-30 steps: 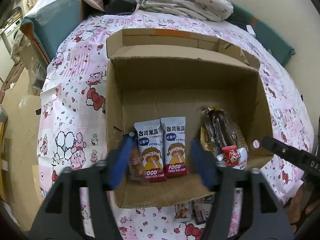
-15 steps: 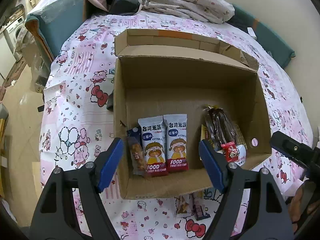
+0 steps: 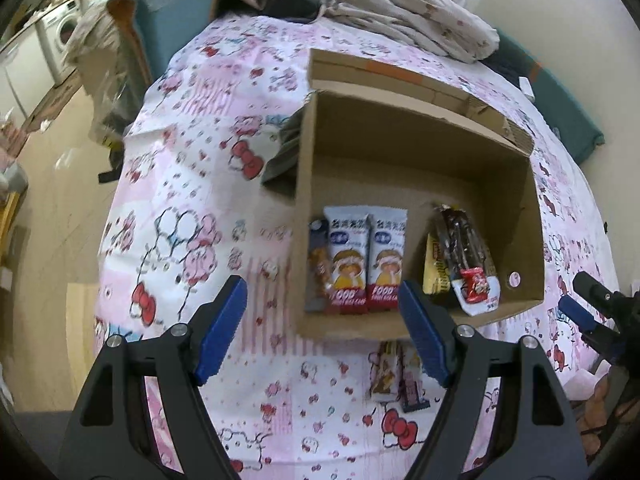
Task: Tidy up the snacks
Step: 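Withdraw both grippers from the box toward the remaining snacks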
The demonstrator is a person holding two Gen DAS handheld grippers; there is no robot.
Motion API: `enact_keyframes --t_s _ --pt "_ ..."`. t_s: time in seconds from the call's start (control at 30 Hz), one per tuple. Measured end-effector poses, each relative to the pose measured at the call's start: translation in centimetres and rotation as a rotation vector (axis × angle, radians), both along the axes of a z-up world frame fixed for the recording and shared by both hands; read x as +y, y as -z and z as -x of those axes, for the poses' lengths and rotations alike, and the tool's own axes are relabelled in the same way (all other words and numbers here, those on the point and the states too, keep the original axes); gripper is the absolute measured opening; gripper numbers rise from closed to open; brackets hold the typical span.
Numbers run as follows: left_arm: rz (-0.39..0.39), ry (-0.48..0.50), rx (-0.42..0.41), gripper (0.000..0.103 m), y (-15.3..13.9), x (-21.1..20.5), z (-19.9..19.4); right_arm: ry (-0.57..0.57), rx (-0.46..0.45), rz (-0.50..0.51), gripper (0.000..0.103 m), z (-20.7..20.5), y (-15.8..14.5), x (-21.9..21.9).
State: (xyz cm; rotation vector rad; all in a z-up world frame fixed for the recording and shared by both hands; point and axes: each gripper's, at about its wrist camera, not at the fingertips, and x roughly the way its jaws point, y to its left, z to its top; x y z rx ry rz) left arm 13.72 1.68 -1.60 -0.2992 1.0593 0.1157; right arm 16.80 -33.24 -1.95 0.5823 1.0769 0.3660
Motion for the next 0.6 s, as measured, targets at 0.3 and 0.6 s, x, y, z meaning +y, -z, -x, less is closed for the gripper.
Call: enact_keyframes --t_s 0.3,0.6 --pt "0.037 -0.068 0.066 0.075 1.0 1.1 2.4 -0.137 0.120 0.067 0.073 1.8 3.2 4.0" --pt "0.044 -0.060 0.109 0.075 2.1 0.4 4.2 -0.392 0.265 0.254 0.057 1.5 9.3 11.7"
